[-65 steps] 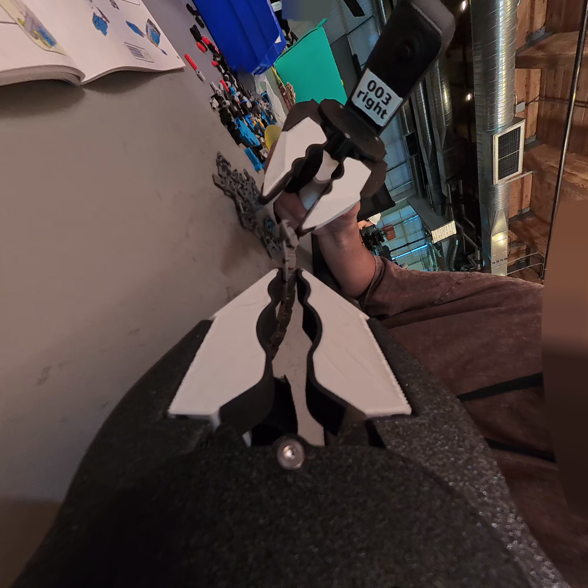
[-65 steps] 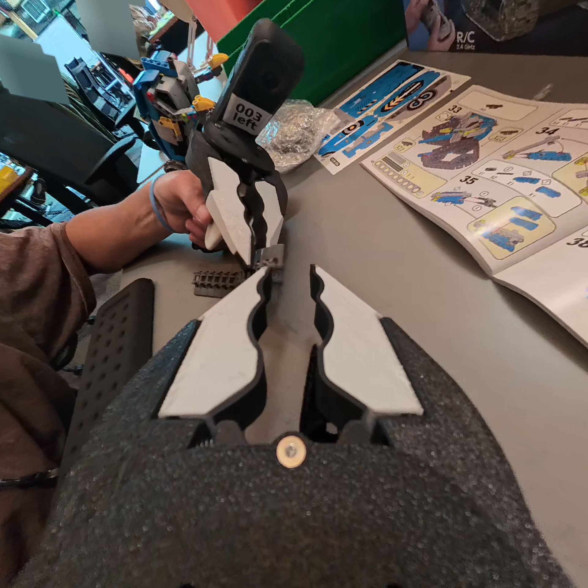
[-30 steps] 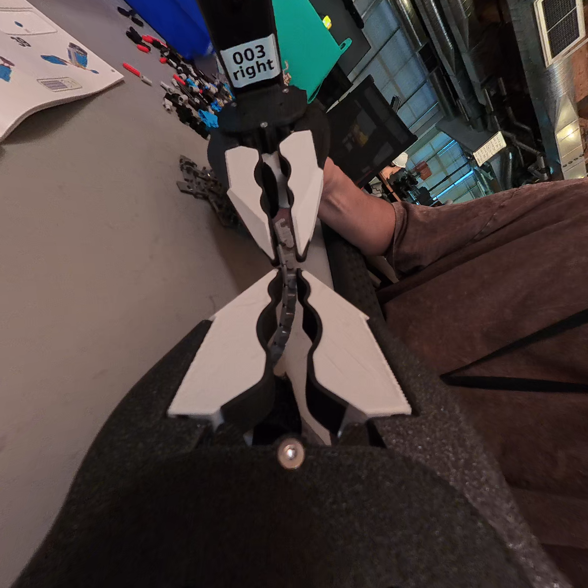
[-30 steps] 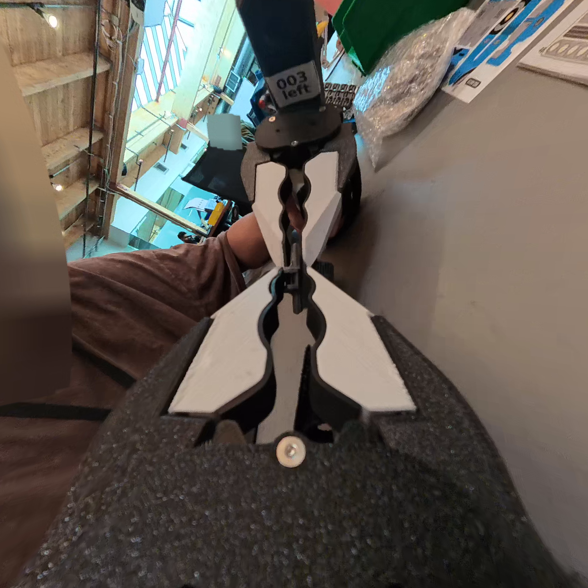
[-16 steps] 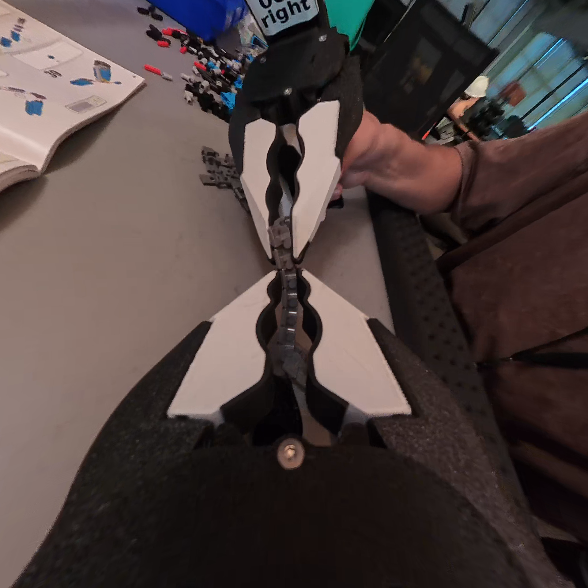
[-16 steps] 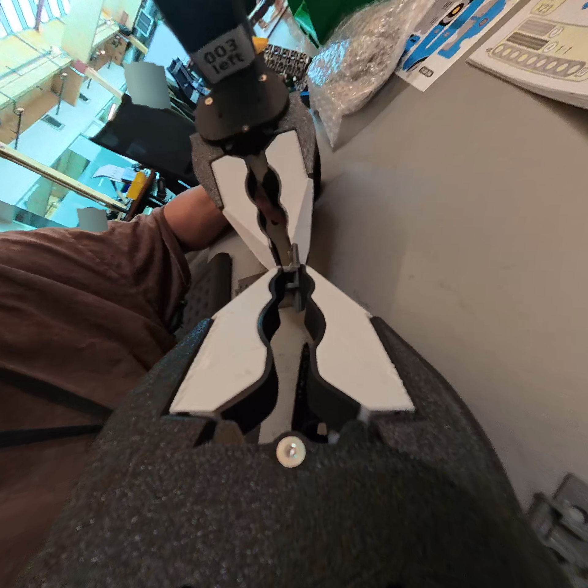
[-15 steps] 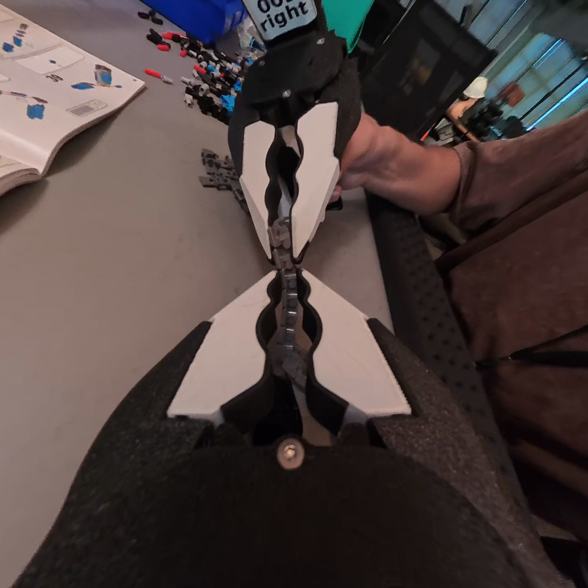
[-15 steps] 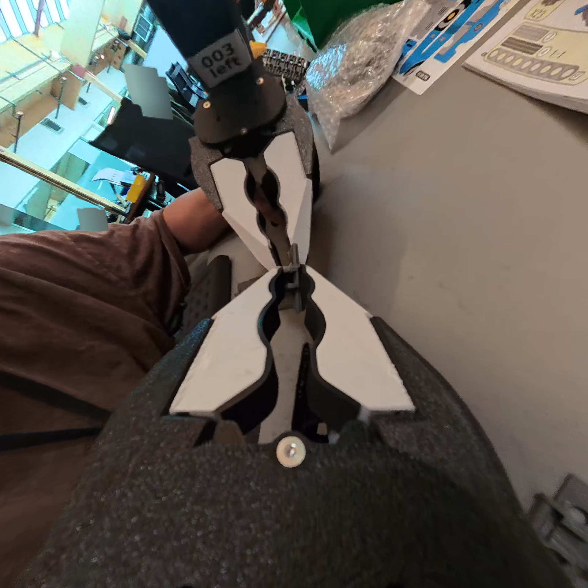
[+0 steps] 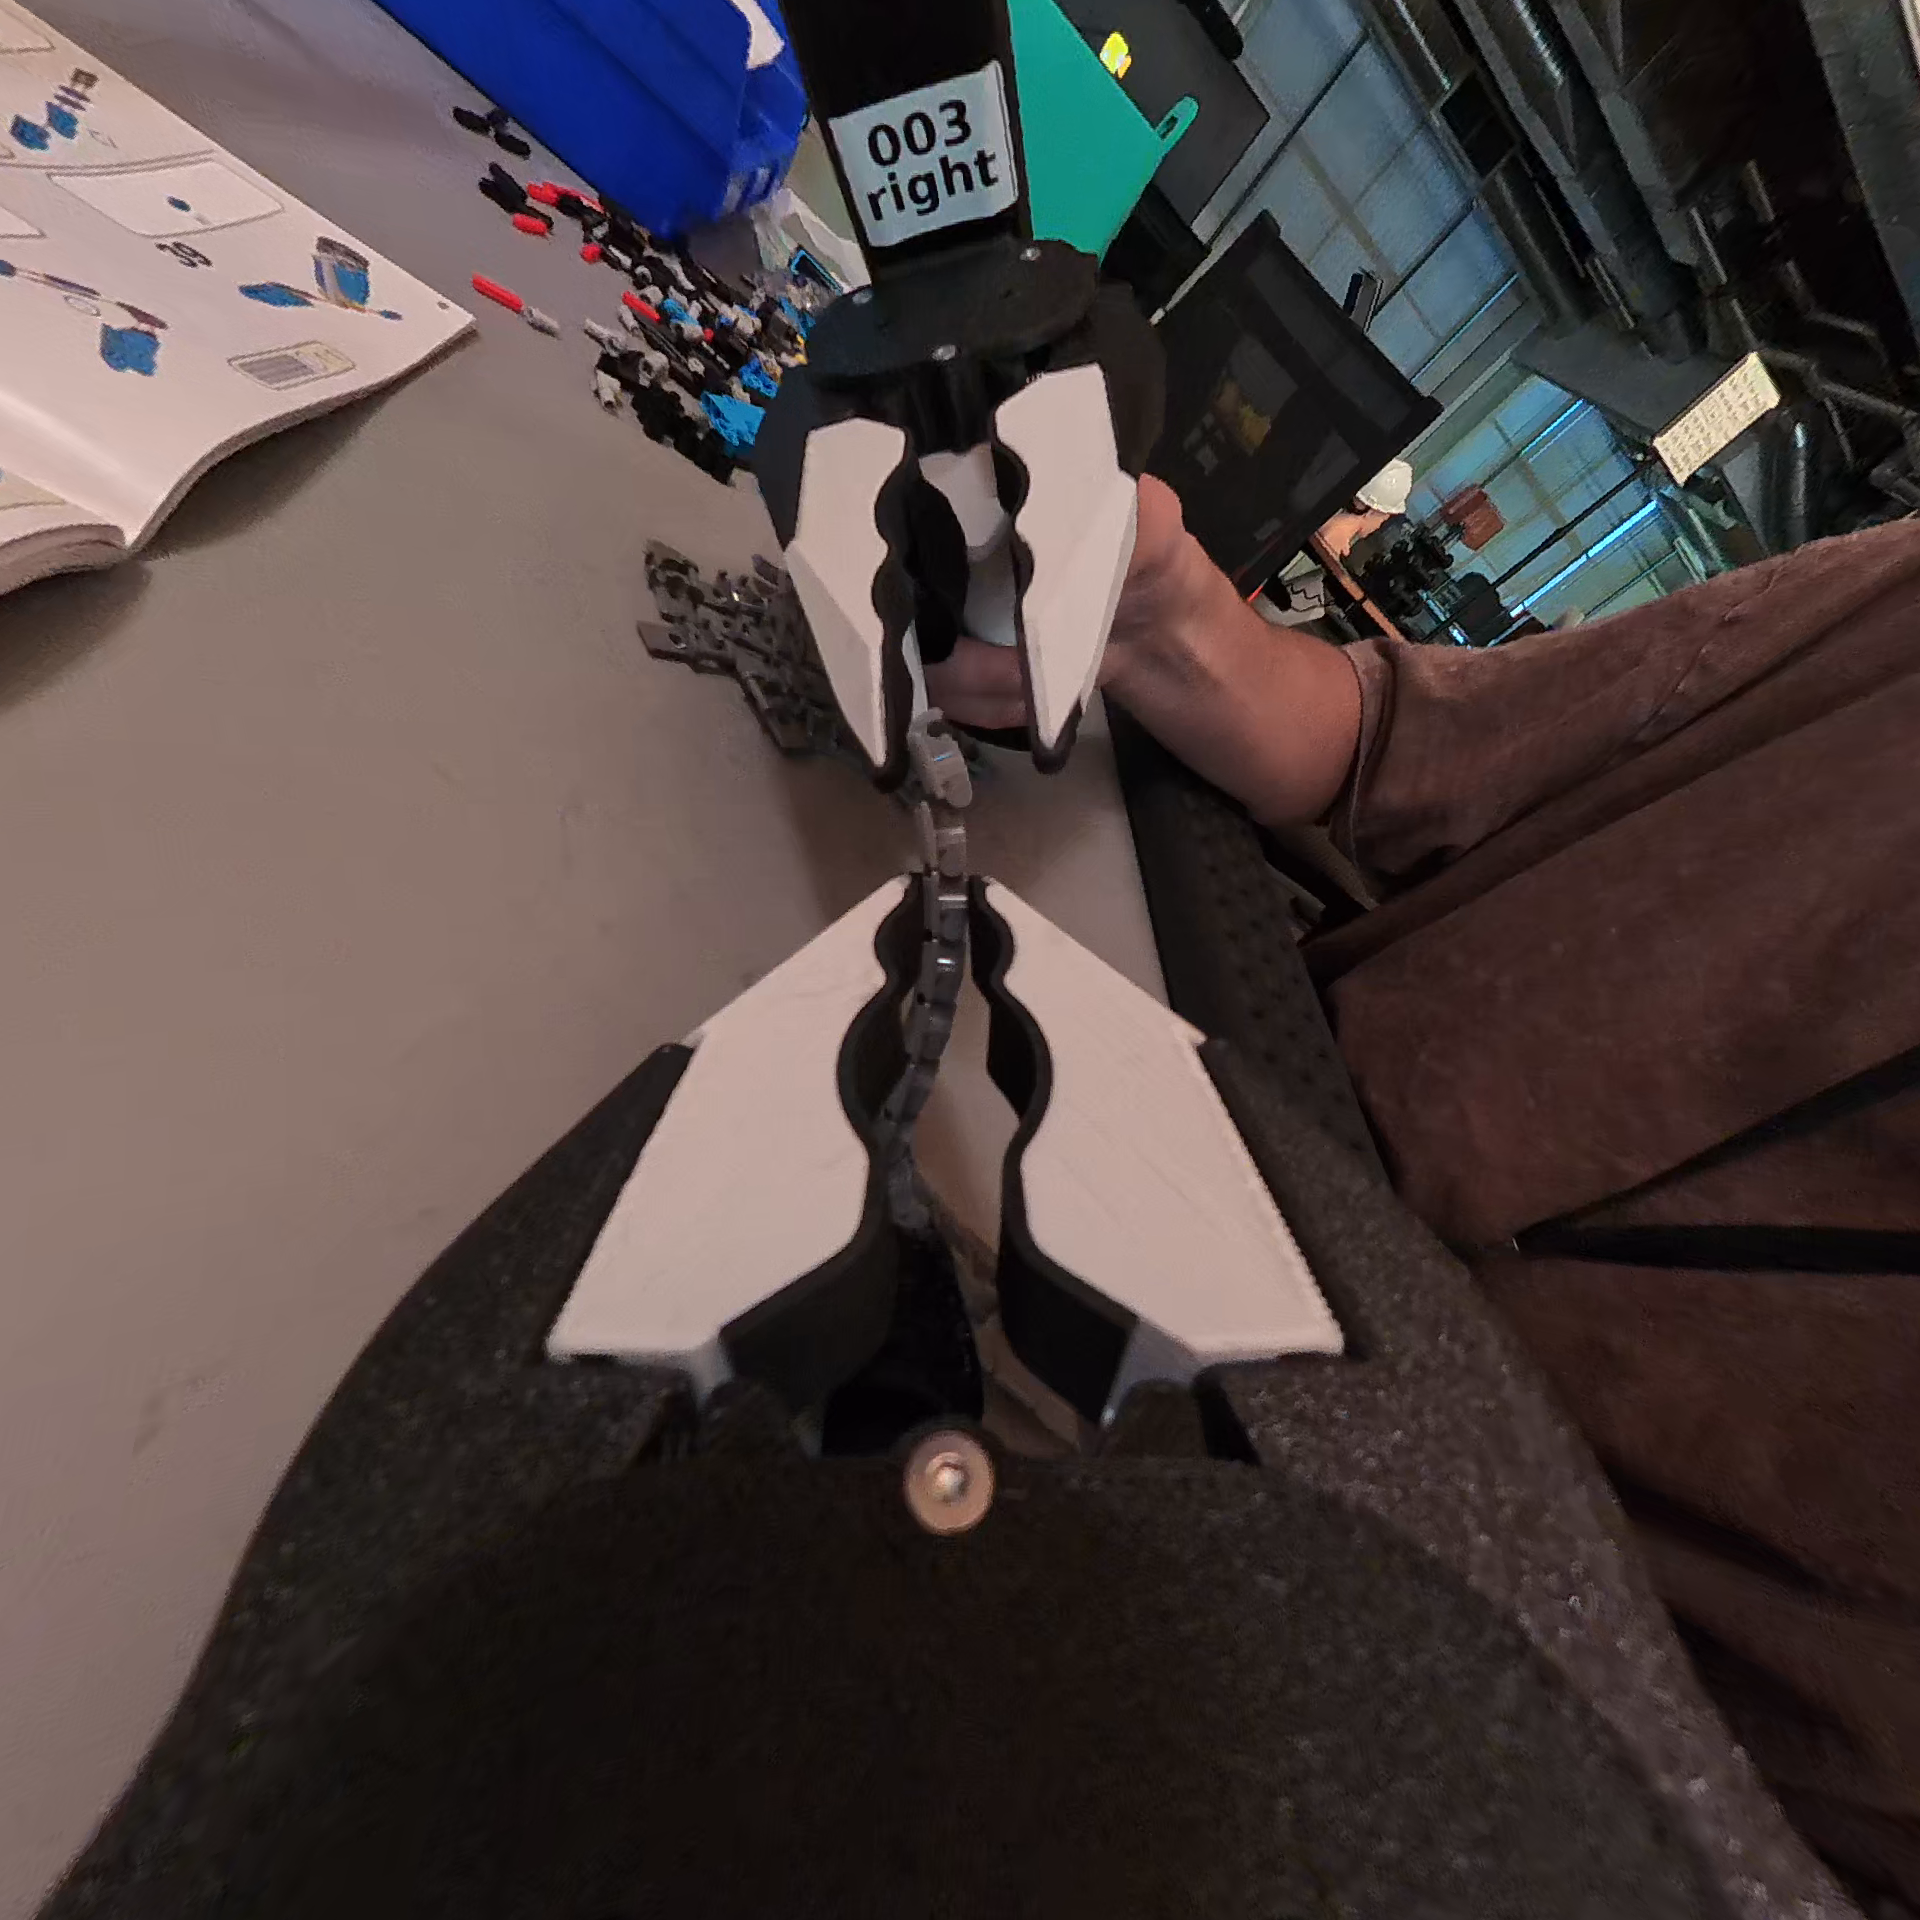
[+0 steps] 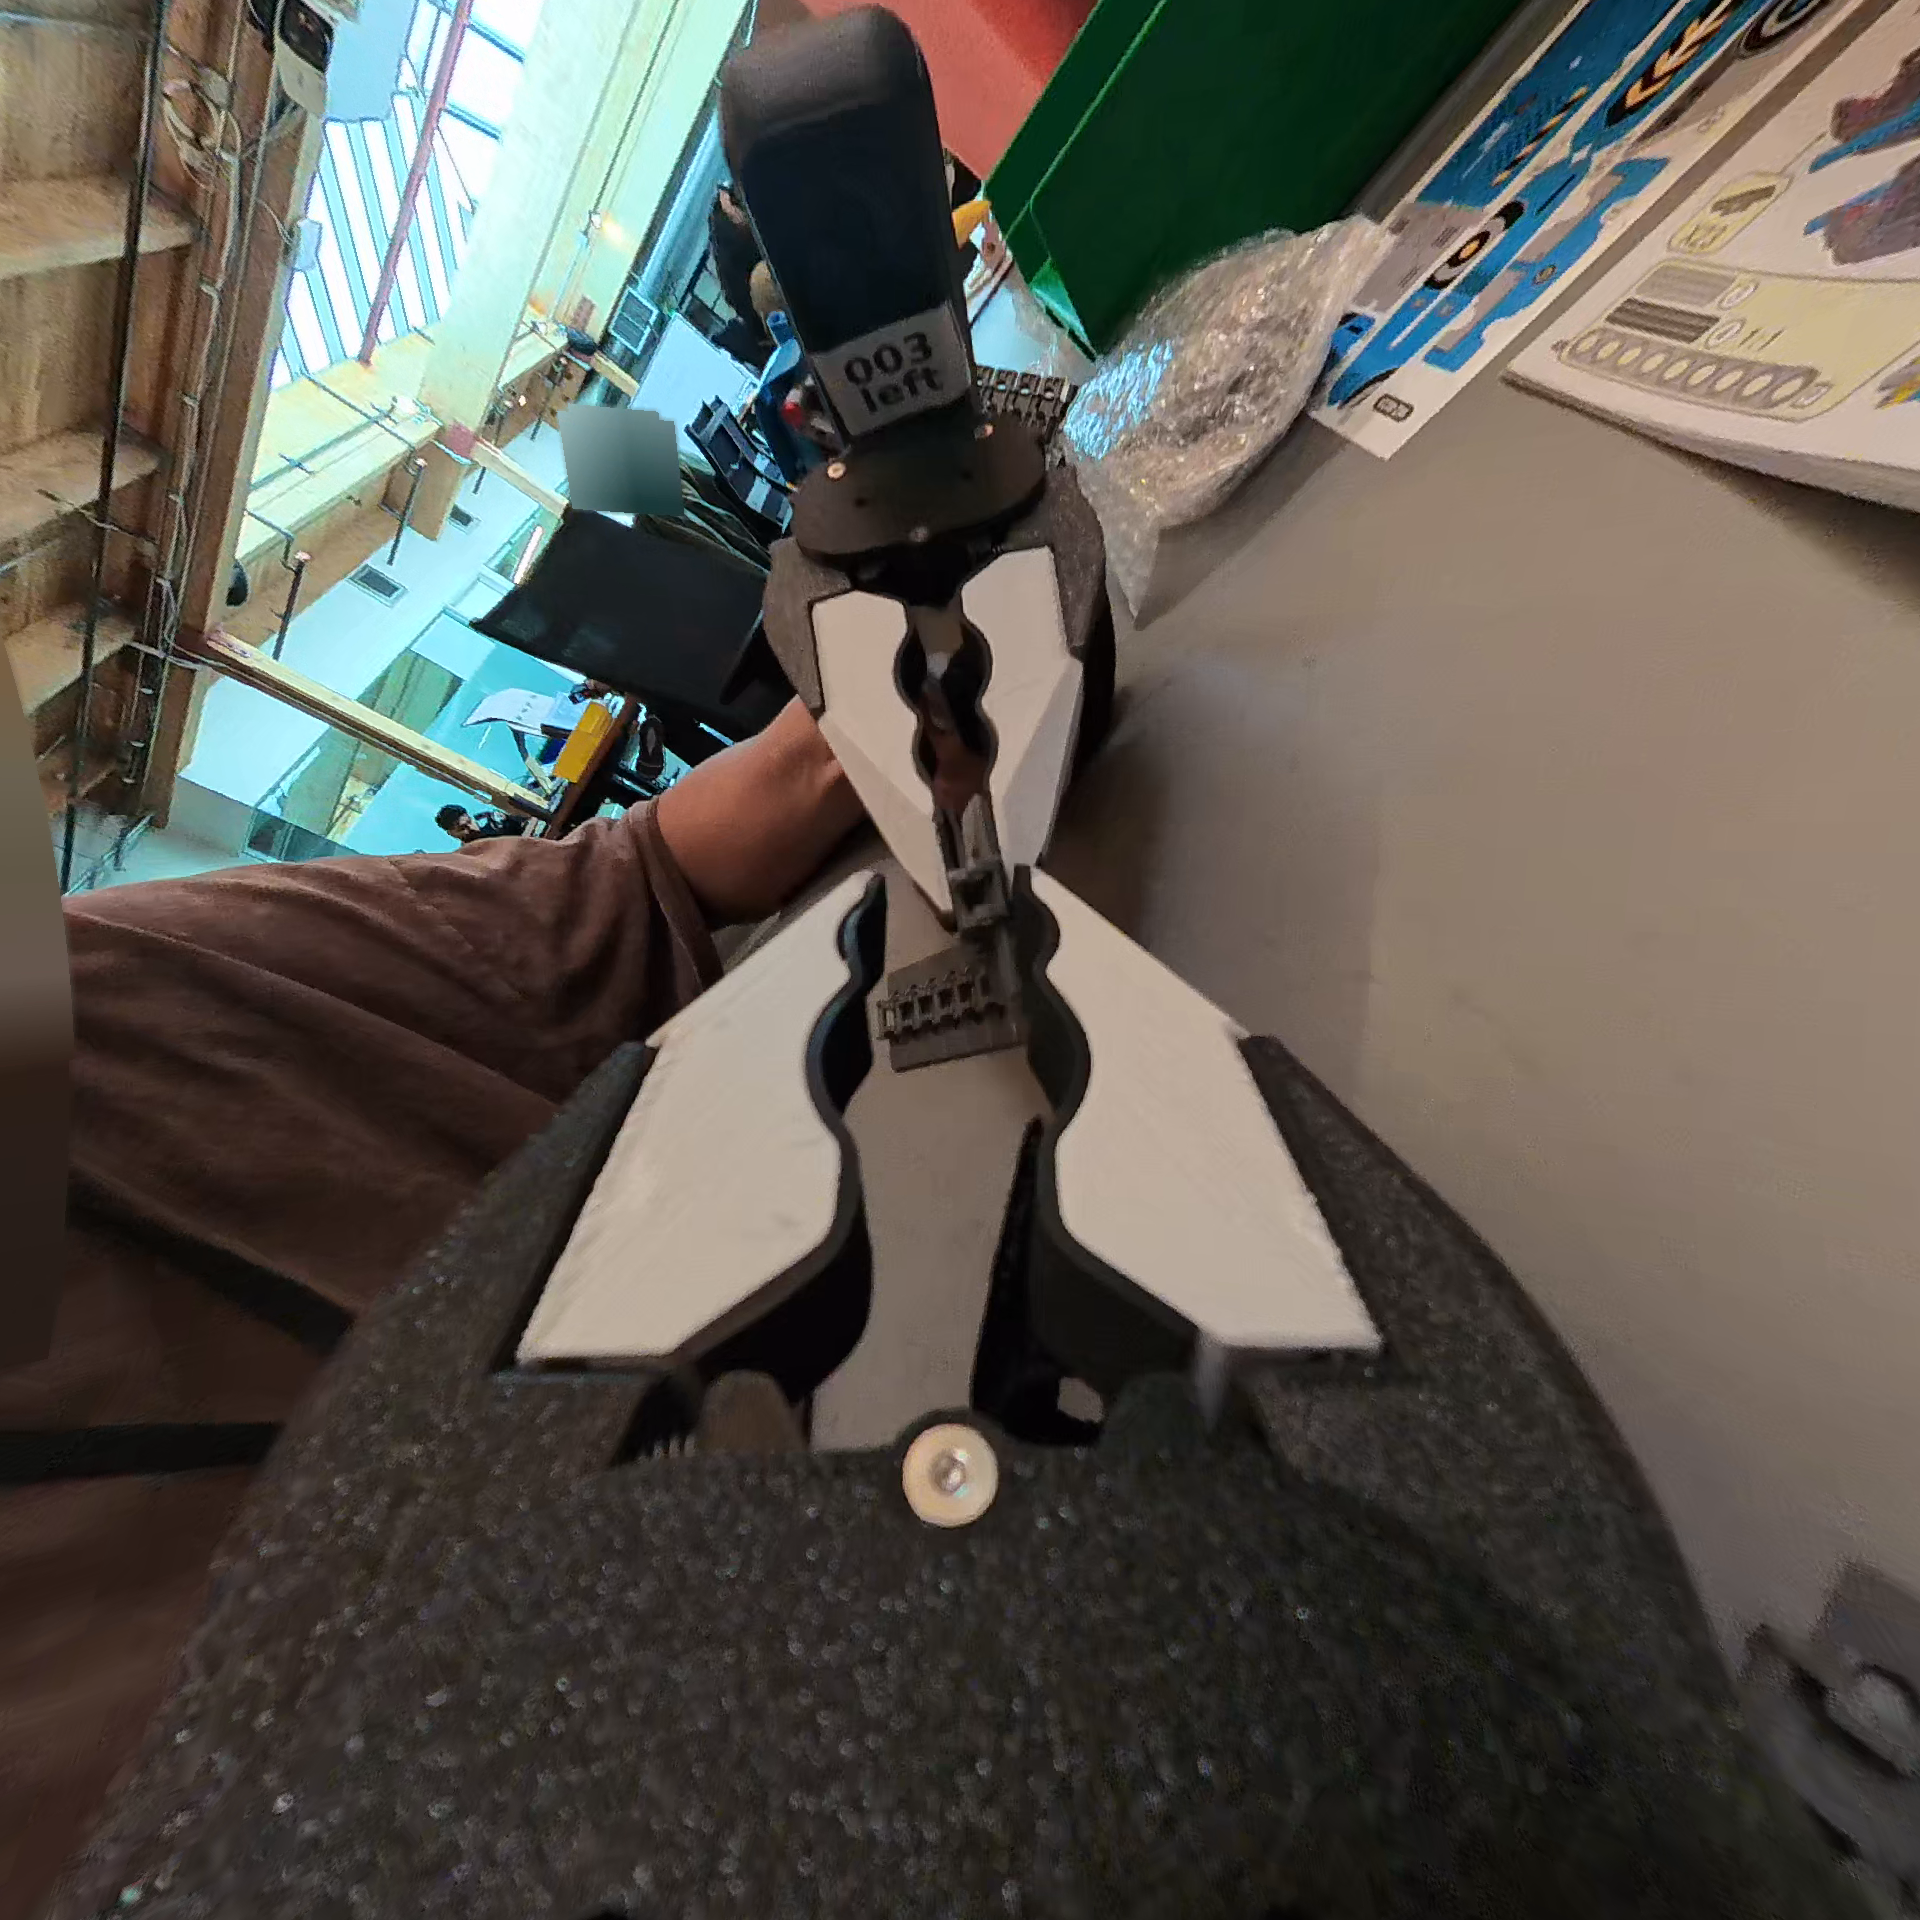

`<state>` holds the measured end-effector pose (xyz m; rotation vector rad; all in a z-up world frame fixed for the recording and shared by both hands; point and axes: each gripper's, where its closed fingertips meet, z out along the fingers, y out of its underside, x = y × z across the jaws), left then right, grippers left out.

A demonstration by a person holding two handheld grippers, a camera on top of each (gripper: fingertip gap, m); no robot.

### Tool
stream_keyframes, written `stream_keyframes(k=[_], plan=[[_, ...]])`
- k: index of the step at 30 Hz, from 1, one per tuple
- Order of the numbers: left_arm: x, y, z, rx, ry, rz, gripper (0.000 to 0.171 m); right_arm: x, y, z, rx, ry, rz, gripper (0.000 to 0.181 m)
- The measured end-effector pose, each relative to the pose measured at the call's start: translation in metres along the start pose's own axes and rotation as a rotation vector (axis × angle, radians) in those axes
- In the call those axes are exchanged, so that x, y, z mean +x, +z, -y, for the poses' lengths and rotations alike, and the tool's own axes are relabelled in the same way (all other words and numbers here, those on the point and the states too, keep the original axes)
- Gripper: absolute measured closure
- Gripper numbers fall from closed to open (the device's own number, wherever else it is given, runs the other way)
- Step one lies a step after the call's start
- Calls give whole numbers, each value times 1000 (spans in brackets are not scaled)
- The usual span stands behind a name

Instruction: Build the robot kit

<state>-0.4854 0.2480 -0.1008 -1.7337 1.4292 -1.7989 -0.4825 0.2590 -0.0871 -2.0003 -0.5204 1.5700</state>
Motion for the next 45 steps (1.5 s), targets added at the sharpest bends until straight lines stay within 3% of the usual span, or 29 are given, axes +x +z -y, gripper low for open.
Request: stream_keyframes(k=[6, 14, 16, 18, 20, 26, 40, 45], plan=[[2, -2, 2, 15, -12, -21, 164, 6, 0, -7, -28, -5, -25, 163], [5, 0, -2, -8, 26, -15, 163, 4, 2, -11, -21, 86, 61, 172], [1, 4, -8, -45, 50, 29, 161, 22, 4, -17, -58, 8, -92, 173], [5, 5, -9, -48, 89, 33, 161, 19, 6, -18, -83, -71, -124, 174], [12, 3, 1, 20, 50, -27, 161, 5, 2, -6, -19, -48, -36, 174], [10, 8, -1, 7, 80, 3, 165, -5, -5, -5, -24, 1, 51, 173], [1, 8, -3, -13, -5, 15, 165, 6, -11, -17, -171, -306, -137, 173], [0, 14, -13, -74, 19, 43, 165, 13, -13, -37, -376, -521, -257, 173]])
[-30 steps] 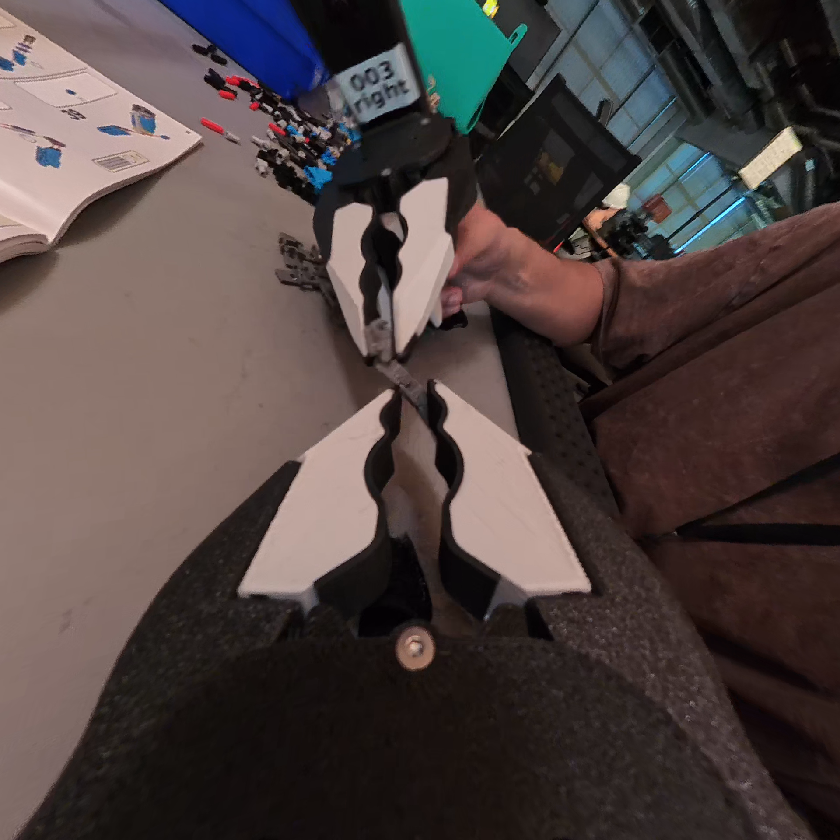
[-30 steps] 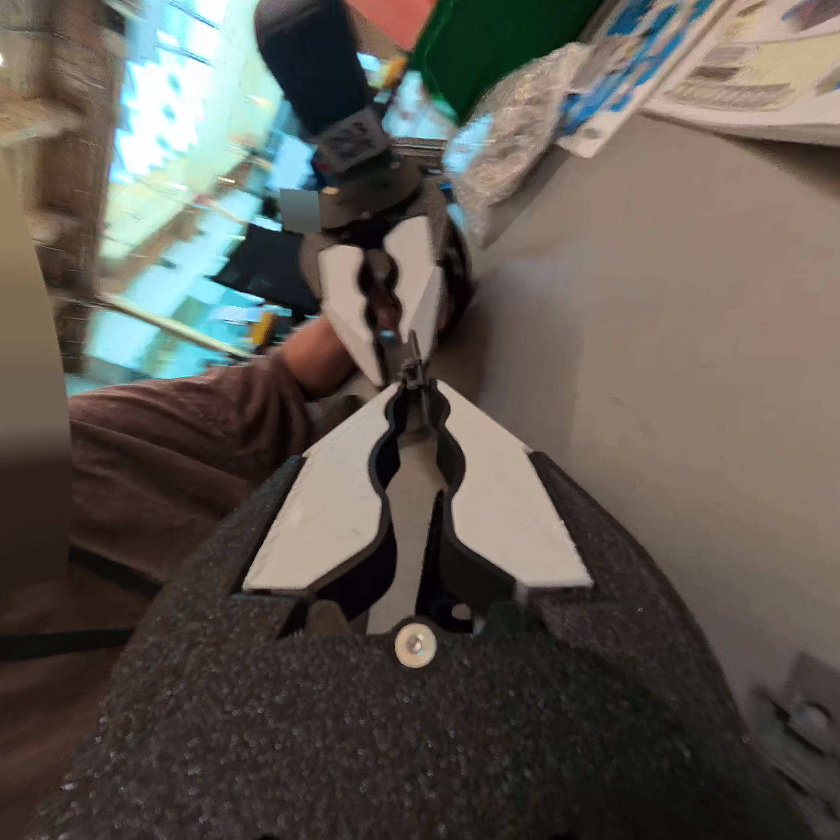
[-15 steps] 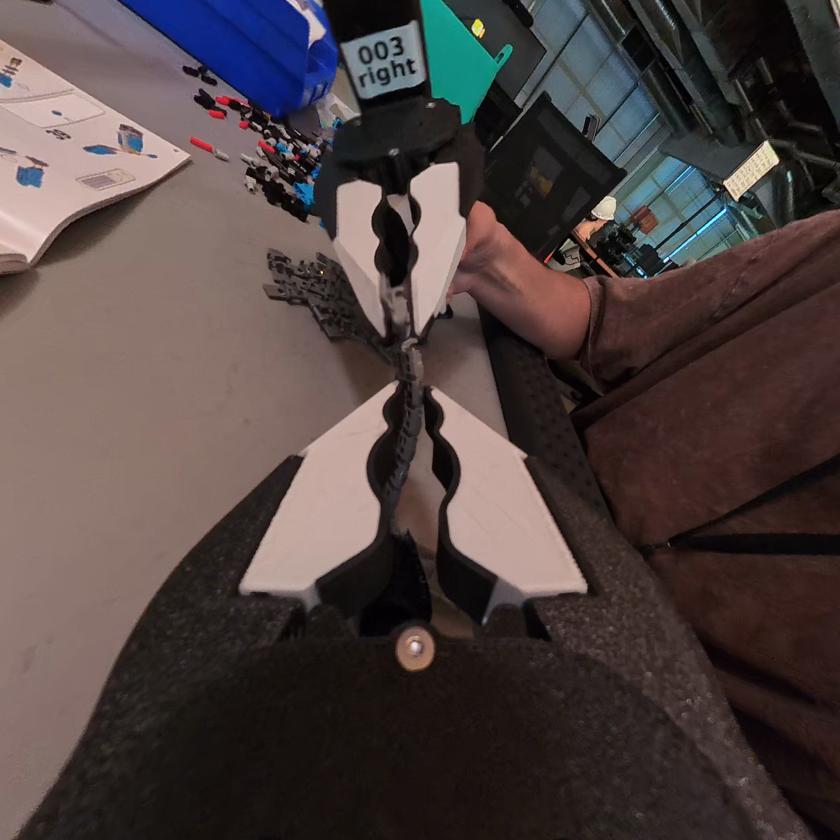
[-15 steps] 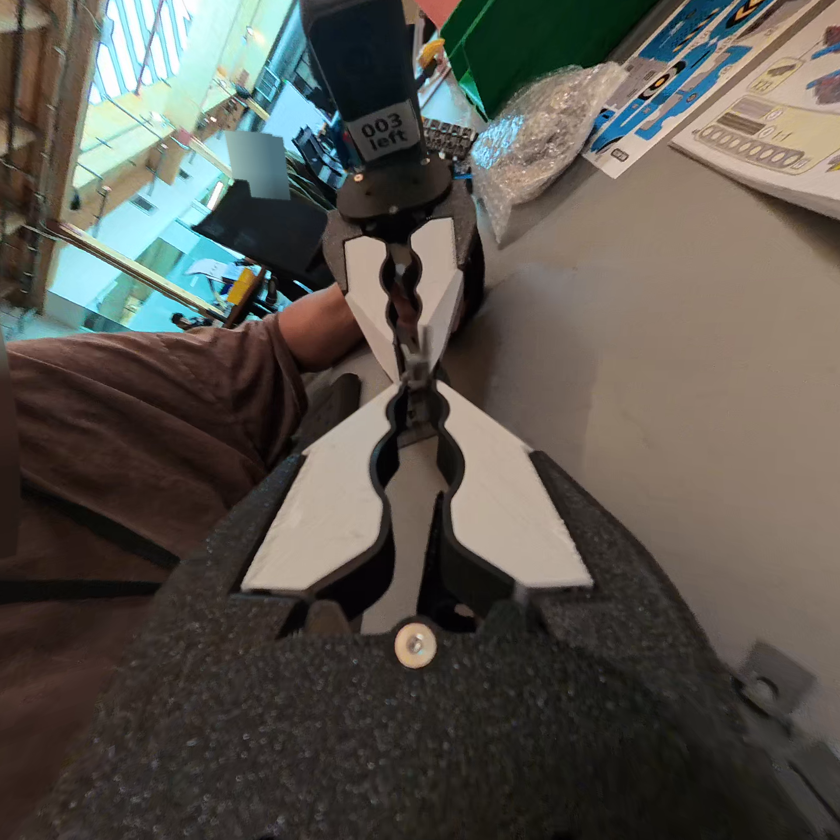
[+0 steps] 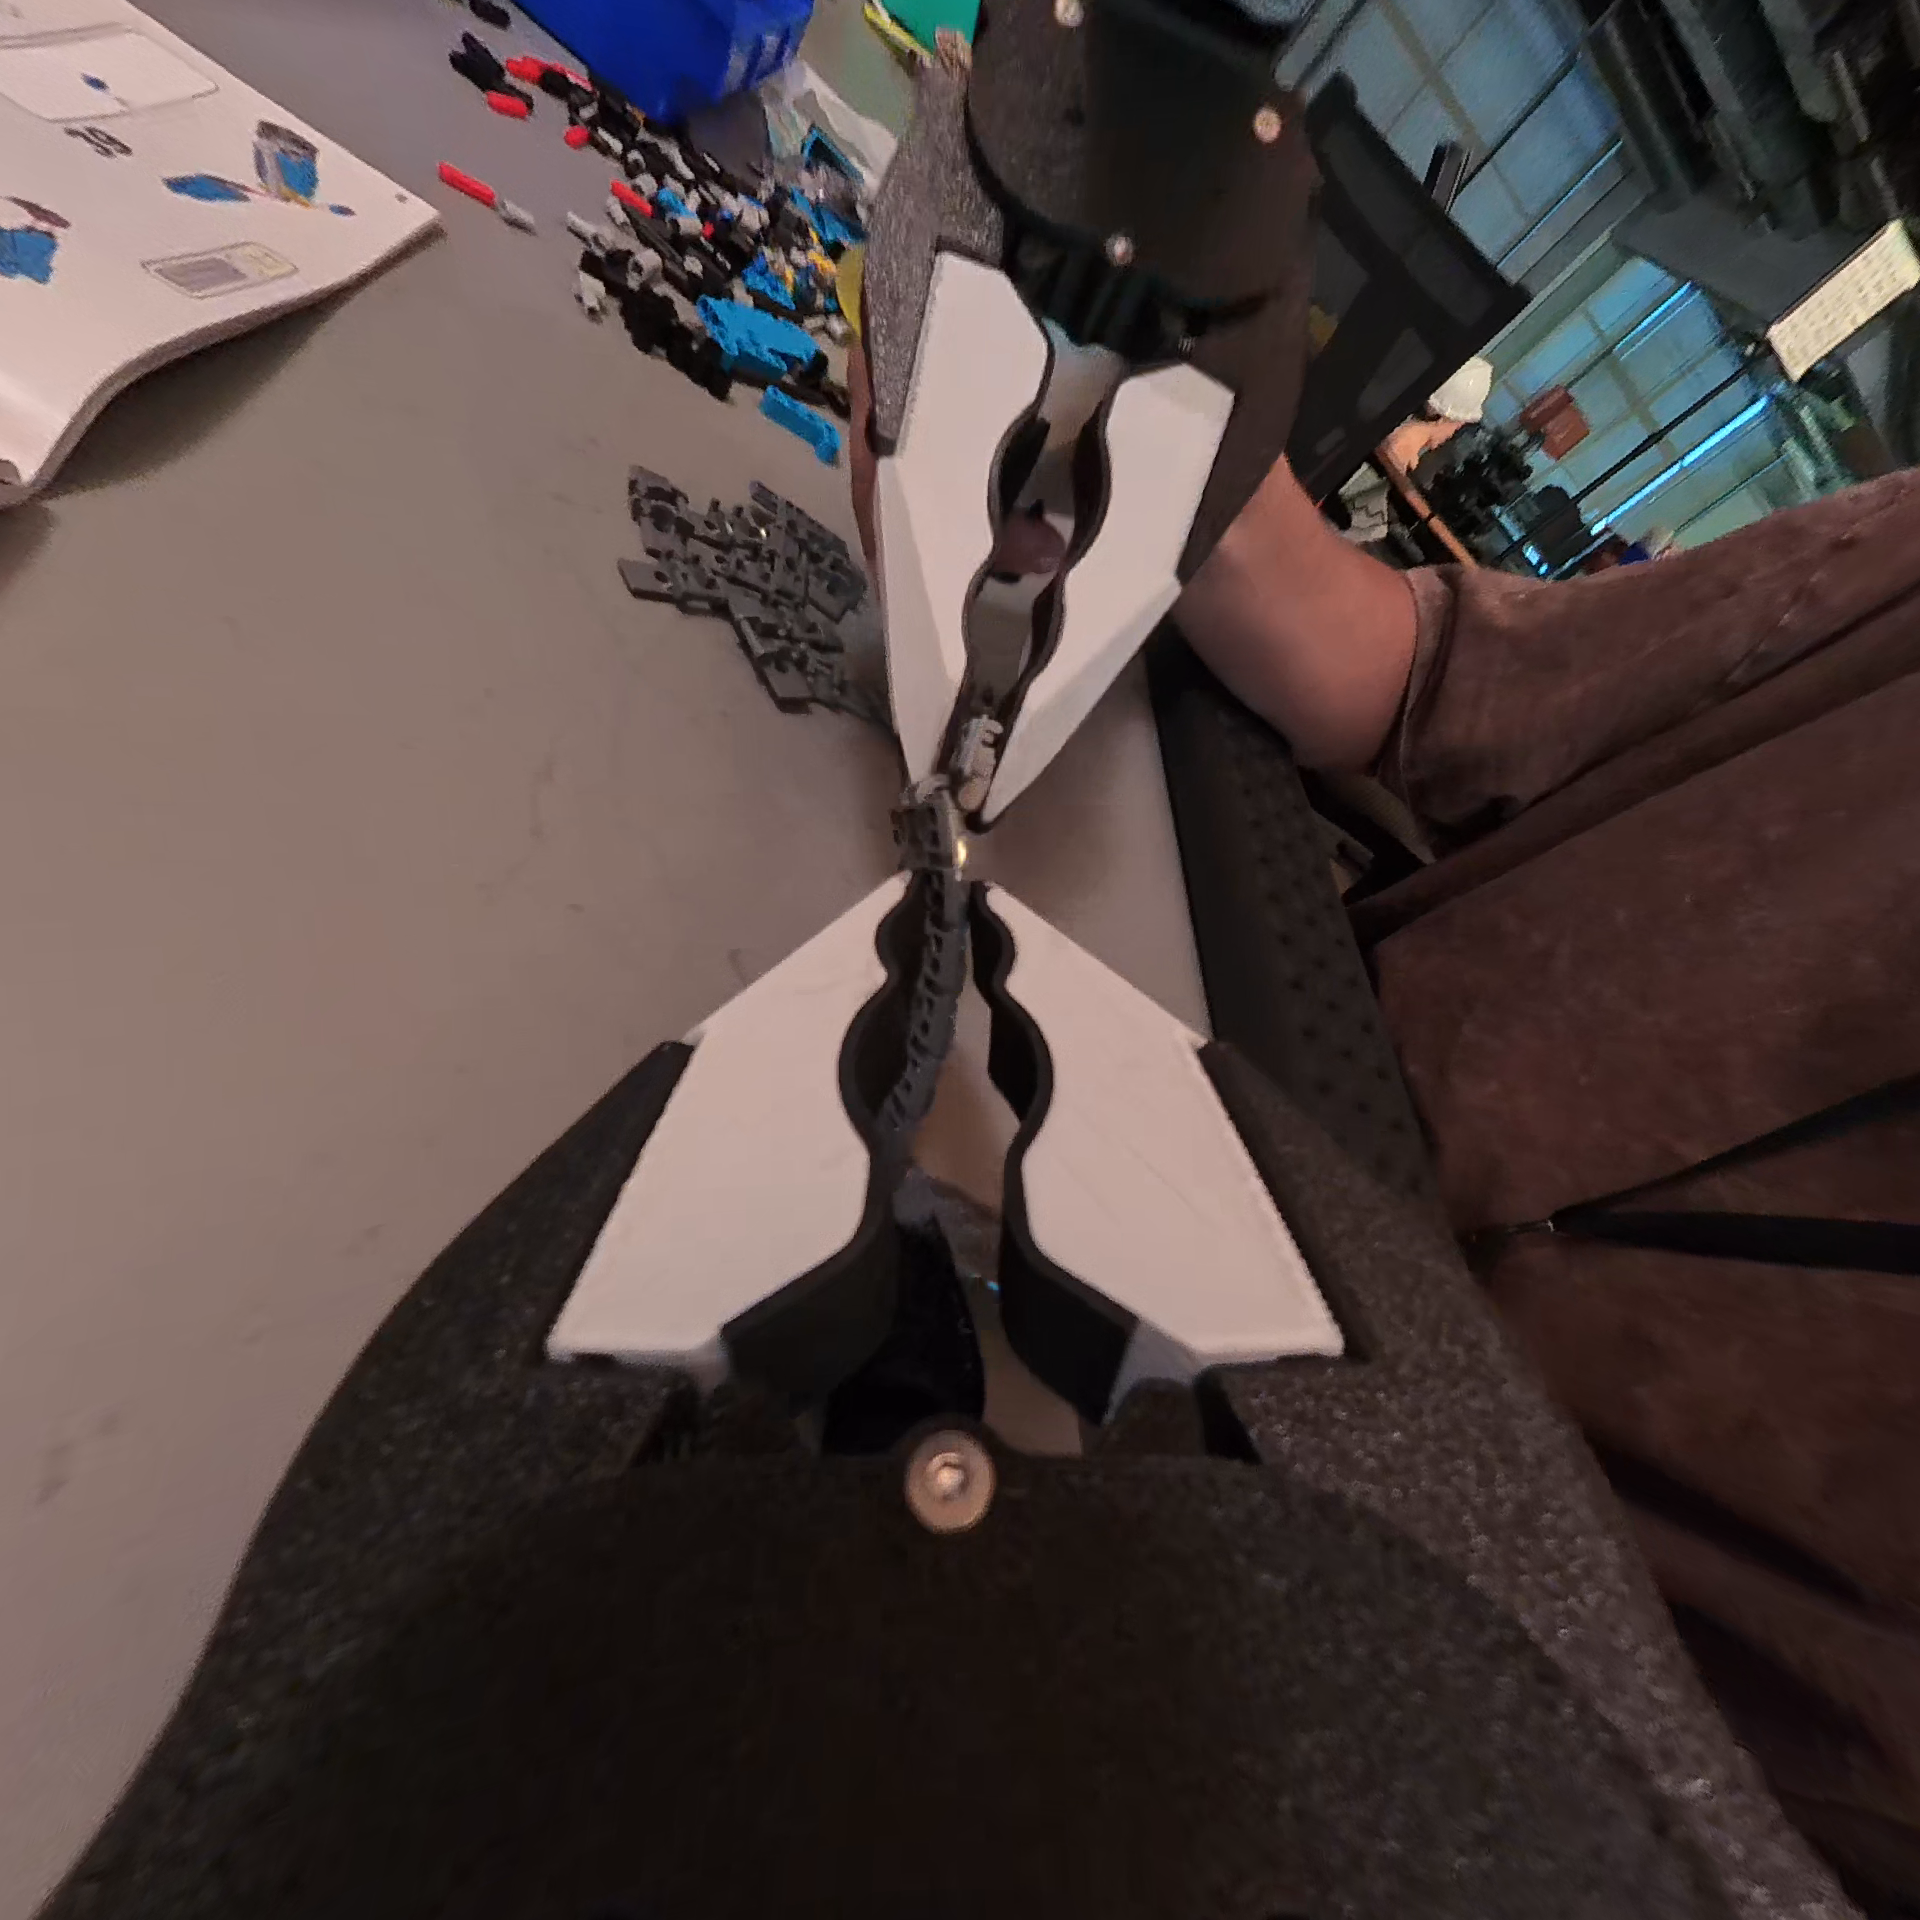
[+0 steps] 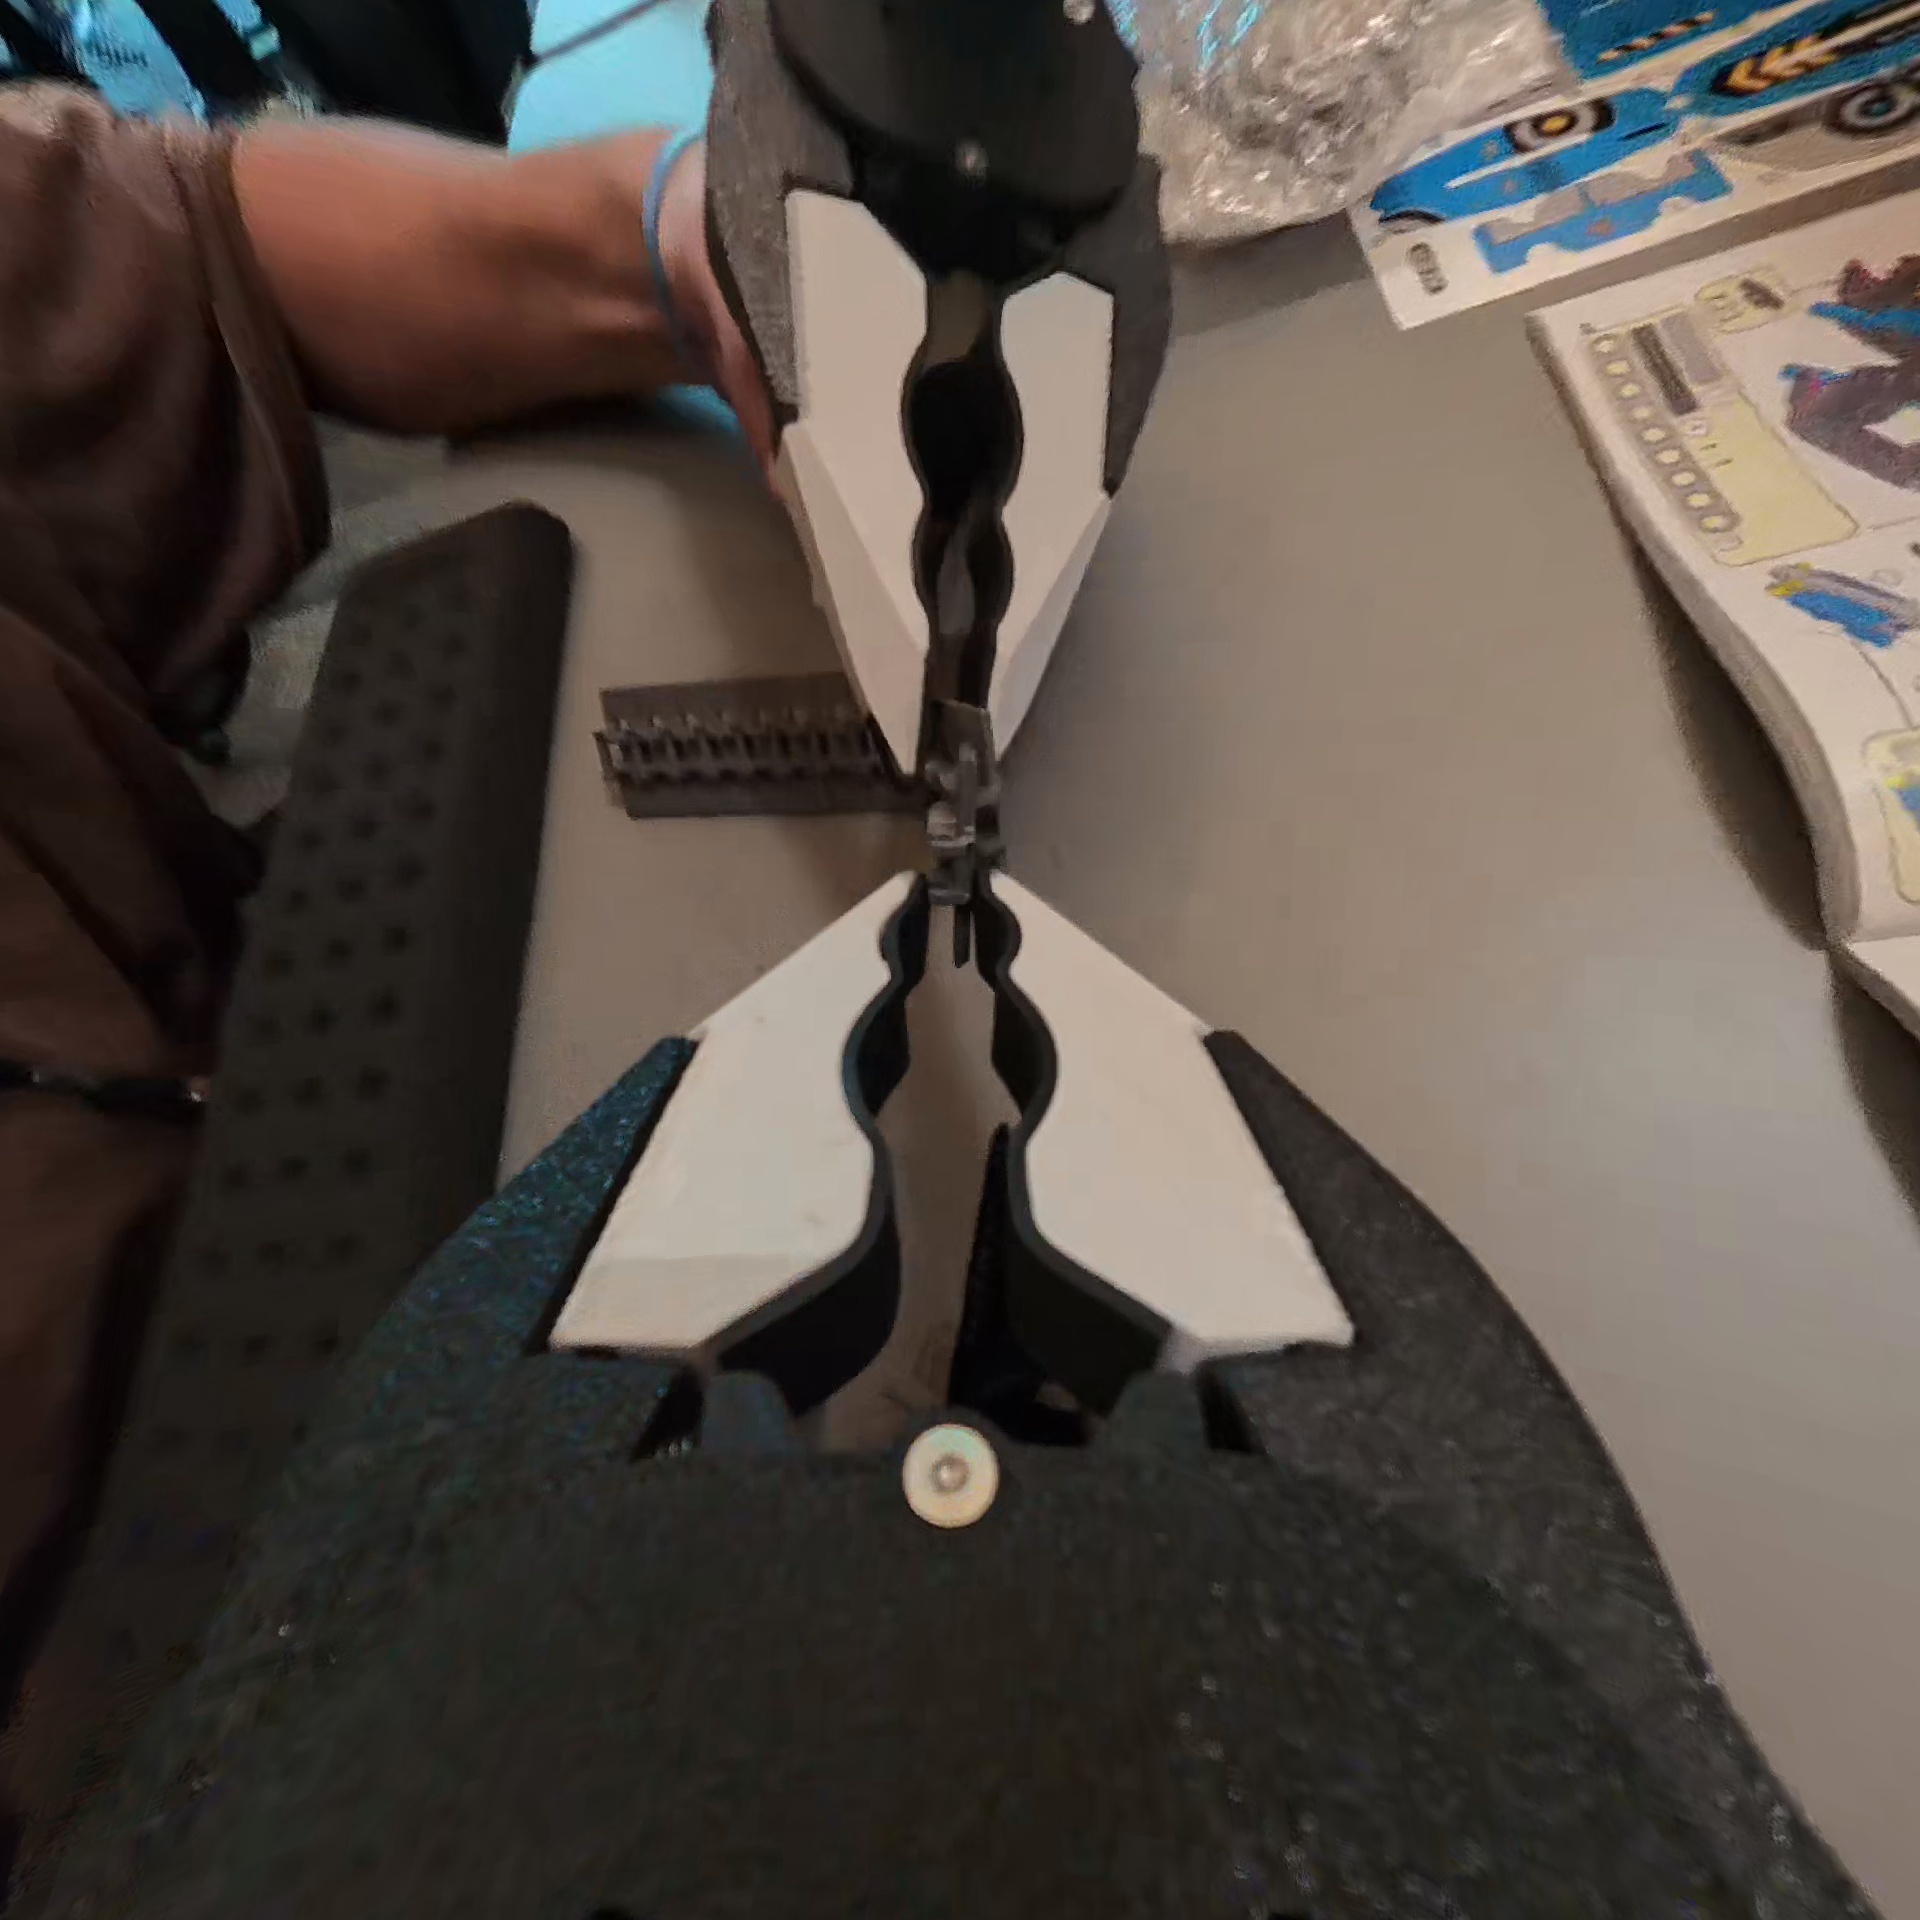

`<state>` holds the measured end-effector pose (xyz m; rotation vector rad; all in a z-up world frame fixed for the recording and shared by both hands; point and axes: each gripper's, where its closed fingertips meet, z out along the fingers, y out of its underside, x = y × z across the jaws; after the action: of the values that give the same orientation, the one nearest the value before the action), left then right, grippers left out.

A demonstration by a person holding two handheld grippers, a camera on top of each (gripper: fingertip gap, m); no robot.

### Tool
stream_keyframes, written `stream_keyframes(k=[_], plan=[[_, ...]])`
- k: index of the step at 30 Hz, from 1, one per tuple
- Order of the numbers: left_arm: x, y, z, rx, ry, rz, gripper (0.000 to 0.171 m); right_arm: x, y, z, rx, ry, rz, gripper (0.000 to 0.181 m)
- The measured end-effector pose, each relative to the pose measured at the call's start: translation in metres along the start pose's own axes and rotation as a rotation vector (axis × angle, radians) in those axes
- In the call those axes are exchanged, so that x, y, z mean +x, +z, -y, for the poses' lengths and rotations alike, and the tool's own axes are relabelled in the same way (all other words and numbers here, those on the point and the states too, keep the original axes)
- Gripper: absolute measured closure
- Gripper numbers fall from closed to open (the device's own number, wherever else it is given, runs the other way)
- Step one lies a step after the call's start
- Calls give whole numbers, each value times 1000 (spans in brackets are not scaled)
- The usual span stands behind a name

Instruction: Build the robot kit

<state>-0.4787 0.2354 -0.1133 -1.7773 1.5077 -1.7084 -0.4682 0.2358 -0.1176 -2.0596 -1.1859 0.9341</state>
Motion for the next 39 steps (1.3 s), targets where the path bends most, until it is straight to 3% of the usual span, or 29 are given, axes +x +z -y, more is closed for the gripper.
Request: stream_keyframes(k=[10, 22, 39], plan=[[-2, 6, -15, -96, 30, 35, 164, 12, 9, -18, -131, -90, -121, 167], [-1, 11, -23, -150, 51, 51, 164, -2, 15, -14, -48, -71, -7, 167], [0, 14, -37, -231, 31, 44, 163, -7, 28, -22, -73, -73, 68, 172]])
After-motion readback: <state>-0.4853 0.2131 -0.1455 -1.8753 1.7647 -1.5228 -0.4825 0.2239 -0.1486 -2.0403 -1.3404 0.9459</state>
